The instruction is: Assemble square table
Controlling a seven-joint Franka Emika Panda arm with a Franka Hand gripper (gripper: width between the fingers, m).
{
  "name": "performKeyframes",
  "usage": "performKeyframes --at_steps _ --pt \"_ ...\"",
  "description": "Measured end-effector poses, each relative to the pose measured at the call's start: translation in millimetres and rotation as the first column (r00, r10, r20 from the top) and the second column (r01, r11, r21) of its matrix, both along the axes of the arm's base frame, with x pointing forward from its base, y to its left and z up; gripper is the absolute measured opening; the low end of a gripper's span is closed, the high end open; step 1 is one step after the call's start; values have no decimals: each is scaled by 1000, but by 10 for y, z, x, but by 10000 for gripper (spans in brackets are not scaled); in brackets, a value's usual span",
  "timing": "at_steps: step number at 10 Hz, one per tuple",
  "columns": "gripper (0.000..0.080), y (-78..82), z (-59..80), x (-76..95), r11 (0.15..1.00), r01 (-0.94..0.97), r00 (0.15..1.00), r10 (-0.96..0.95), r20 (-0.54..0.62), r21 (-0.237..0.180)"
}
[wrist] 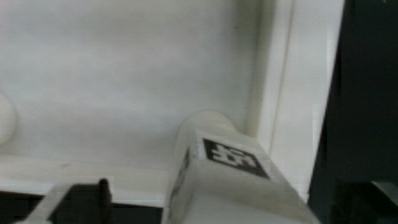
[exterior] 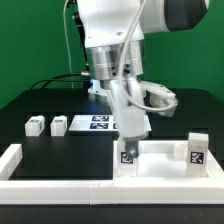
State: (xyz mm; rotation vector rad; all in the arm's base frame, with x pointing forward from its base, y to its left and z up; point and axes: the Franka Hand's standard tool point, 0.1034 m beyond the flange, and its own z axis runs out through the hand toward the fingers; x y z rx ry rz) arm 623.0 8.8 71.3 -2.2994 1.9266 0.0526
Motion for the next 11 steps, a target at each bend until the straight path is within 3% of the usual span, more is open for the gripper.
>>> performKeyframes --at_steps 4,6,7,11 --pt "647 -10 18 9 993 -115 993 115 17 -9" --pt "648 51 227 8 984 -179 983 179 47 -5" --pt "648 56 262 -27 965 -261 963 261 59 -14" --pt "648 59 250 -38 956 -293 954 294 62 -16"
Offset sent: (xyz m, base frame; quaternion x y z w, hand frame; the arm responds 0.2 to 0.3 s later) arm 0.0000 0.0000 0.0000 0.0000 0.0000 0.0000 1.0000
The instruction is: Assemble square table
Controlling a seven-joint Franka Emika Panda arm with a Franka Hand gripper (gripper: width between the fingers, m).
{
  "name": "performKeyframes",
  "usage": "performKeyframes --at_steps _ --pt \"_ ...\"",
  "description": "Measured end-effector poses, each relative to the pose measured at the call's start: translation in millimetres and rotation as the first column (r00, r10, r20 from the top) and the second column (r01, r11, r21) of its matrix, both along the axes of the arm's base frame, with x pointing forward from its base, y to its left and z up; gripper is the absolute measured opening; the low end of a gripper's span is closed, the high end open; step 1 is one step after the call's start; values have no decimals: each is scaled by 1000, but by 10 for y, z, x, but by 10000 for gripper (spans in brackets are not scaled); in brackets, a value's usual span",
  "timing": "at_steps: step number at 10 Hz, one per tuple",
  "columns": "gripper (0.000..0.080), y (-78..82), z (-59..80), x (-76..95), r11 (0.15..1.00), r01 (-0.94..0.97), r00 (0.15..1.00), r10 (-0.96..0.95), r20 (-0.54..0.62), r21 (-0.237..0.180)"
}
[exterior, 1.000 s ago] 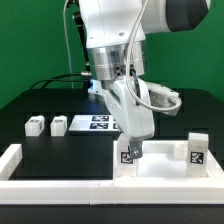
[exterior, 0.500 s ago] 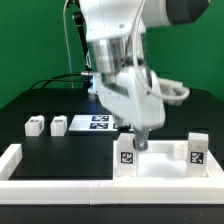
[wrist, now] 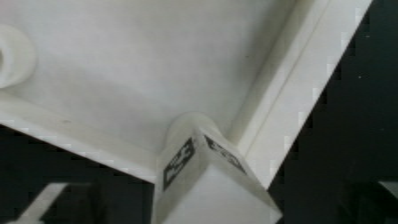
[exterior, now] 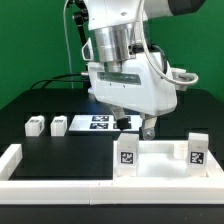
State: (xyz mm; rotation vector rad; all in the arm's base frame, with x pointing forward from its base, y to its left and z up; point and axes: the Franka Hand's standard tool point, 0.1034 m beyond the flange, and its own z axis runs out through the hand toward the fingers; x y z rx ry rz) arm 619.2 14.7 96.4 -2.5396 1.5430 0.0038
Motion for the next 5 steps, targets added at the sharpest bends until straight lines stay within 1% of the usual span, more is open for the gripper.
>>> performKeyframes --at_steps 5 --pt "648 -1 -10 -4 1000 0 1000 0 -2 0"
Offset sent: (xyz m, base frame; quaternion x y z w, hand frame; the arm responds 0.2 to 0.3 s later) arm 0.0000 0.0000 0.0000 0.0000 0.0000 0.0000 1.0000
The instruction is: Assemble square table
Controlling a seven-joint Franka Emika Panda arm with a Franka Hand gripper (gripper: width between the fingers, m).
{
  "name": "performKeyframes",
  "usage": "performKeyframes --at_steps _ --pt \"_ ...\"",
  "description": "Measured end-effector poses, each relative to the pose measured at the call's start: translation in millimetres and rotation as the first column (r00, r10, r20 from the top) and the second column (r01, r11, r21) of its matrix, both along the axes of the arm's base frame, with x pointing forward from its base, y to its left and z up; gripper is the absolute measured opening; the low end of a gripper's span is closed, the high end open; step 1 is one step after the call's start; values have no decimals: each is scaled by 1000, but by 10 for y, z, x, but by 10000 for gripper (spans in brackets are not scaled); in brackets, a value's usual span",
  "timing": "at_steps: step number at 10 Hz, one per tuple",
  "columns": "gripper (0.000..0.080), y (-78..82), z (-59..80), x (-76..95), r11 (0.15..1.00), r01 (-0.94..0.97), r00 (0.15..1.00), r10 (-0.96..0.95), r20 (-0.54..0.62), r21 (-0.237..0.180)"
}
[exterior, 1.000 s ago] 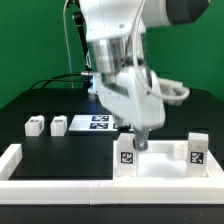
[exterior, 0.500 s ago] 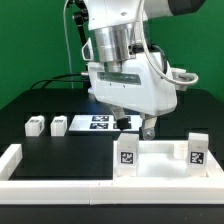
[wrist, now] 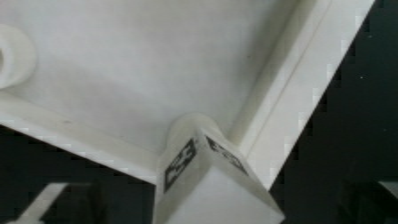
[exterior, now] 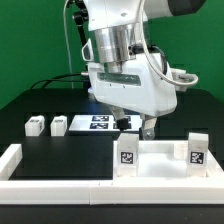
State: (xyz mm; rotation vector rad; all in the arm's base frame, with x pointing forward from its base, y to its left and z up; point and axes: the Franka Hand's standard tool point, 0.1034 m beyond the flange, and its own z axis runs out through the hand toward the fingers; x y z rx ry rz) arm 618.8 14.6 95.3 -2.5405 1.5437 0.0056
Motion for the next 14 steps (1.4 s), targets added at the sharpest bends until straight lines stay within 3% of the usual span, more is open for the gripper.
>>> performKeyframes --at_steps 2,3,5,6,10,11,12,14 --pt "648 -12 3 -17 997 -80 997 80 16 -8" --pt "648 -47 32 -130 978 -208 977 209 44 -15" --pt "648 -68 99 -176 882 -468 879 472 67 -62" --pt "648 -158 31 -292 862 -496 859 505 86 -103" --pt "648 -174 16 -327 703 -697 701 709 70 -143" --pt "648 -187 -11 -376 608 -778 608 792 55 -159" --pt "648 -245 -48 -473 529 -833 529 847 46 -161" --pt "648 -377 -212 -637 509 -848 511 859 23 -149"
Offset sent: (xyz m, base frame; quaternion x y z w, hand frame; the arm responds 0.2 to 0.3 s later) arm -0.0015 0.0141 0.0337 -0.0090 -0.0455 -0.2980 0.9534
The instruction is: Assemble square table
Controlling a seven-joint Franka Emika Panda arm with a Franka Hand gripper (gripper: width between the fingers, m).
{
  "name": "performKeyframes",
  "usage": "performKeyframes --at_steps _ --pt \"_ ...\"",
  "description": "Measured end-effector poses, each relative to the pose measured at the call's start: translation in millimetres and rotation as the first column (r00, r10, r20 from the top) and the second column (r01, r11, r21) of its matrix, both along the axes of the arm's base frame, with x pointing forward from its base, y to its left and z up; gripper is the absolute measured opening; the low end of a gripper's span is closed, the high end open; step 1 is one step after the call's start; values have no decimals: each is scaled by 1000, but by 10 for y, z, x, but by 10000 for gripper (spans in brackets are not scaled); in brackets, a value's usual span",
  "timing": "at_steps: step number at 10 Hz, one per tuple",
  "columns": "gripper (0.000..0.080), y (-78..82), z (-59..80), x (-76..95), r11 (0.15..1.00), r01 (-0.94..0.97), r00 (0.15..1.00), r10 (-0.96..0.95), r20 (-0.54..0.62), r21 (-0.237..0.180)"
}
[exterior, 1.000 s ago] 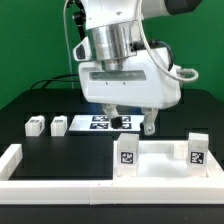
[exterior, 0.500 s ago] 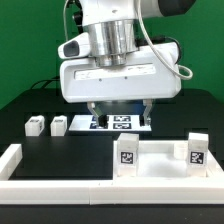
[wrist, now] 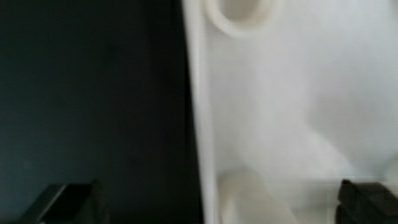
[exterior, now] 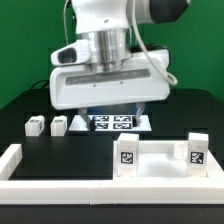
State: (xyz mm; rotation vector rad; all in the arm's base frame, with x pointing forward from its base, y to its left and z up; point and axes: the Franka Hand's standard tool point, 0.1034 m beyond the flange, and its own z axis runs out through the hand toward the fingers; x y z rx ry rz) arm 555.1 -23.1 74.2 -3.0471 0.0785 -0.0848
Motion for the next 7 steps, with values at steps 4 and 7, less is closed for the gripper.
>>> performKeyframes --at_steps 4,7 --pt "648 36 -164 -27 1000 6 1000 -6 -18 -11" --pt "648 57 -573 40 999 18 999 -20 -50 -52"
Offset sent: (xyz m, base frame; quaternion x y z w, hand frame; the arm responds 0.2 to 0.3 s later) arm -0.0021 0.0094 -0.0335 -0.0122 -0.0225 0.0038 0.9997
